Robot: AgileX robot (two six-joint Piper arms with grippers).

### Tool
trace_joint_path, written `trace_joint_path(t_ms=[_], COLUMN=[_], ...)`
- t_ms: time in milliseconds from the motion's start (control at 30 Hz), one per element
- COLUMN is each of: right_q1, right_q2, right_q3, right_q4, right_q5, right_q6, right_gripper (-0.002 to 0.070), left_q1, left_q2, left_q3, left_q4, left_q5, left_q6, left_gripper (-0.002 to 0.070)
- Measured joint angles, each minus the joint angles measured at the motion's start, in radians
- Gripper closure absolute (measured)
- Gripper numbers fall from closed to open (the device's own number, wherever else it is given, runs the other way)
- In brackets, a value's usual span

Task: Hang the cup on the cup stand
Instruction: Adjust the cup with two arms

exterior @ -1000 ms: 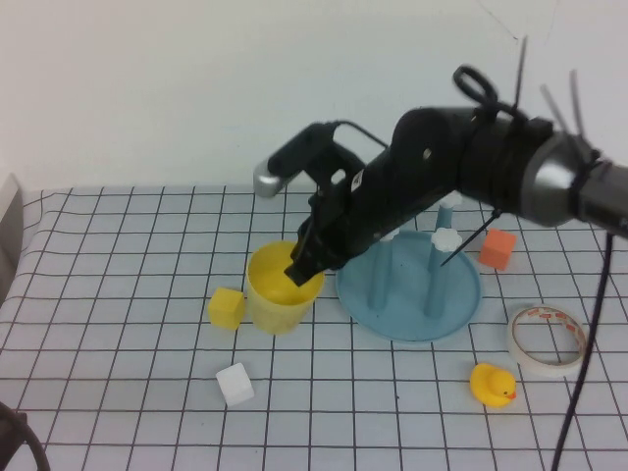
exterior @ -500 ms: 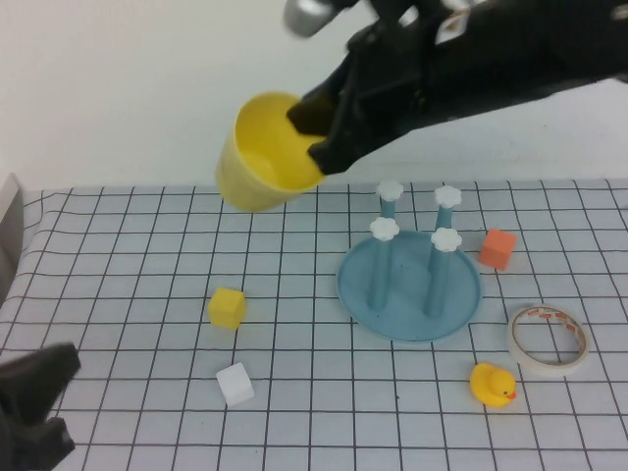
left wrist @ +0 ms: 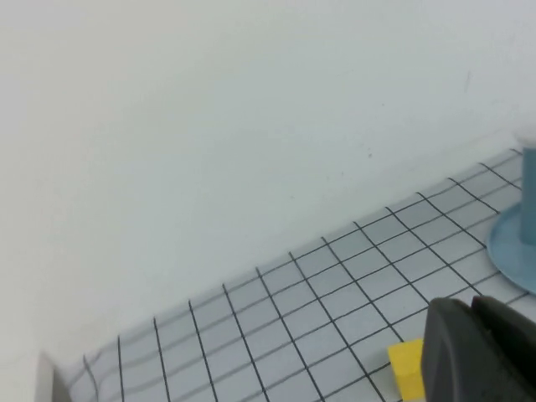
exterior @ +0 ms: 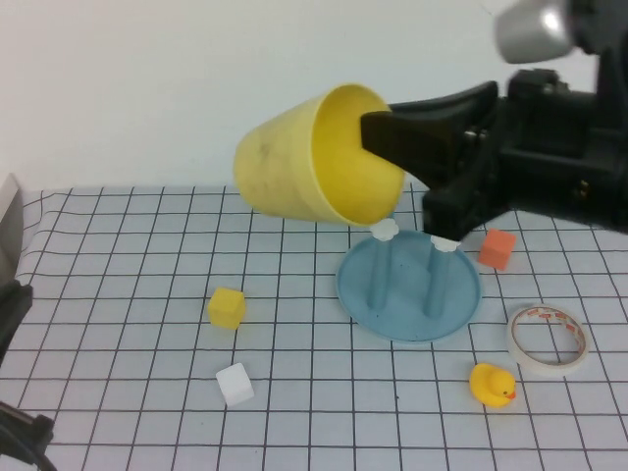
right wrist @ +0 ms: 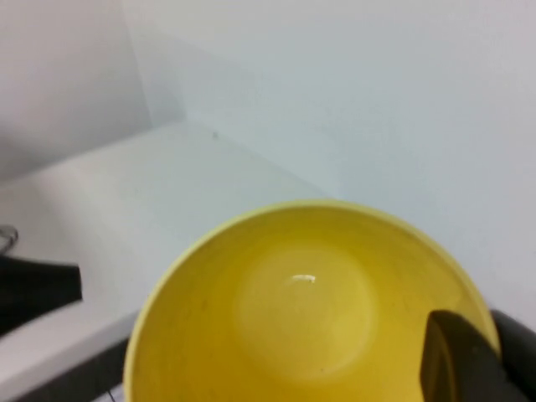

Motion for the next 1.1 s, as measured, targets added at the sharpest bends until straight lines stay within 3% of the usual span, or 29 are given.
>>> trace_joint_path(t_ms=[100, 200, 367, 533, 667, 733, 833, 1000, 1100], right_q1=[0.0, 0.0, 0.0, 0.0, 0.0, 0.0, 0.0, 0.0, 0.0], right_q2=[-0.044, -0.077, -0.122, -0.154, -0.163, -0.163, -0.163, -0.163, -0.163], right_q3=[0.063, 0.107, 0.151, 0.153, 0.153, 0.153, 0.153, 0.153, 0.153], right_q4=[0.201, 0.286, 0.31, 0.313, 0.314, 0.314, 0.314, 0.314, 0.314], right_q5=[-0.013, -0.004, 0.062, 0.091, 0.103, 0.107, 0.11, 0.125, 0.134], right_q6=[-0.15, -0.235, -0.268, -0.286, -0.342, -0.363, -0.407, -0.494, -0.554], right_gripper=[0.0659, 0.0659, 0.0659, 0.0659, 0.0659, 0.0659, 0.0659, 0.0659, 0.0659], left_q1=[0.0, 0.0, 0.0, 0.0, 0.0, 0.0, 0.0, 0.0, 0.0], left_q2=[0.0, 0.0, 0.0, 0.0, 0.0, 0.0, 0.0, 0.0, 0.0], left_q3=[0.0, 0.0, 0.0, 0.0, 0.0, 0.0, 0.0, 0.0, 0.0], left_q4=[-0.04, -0.082, -0.23, -0.274, -0.278, -0.28, -0.28, -0.28, -0.28], left_q5=[0.05, 0.159, 0.378, 0.512, 0.516, 0.519, 0.533, 0.539, 0.539], left_q6=[0.119, 0.176, 0.068, -0.222, -0.68, -0.838, -1.0, -1.253, -1.311], left_gripper=[0.0677, 0.0677, 0.0677, 0.0677, 0.0675, 0.0653, 0.0548, 0.0206, 0.0122])
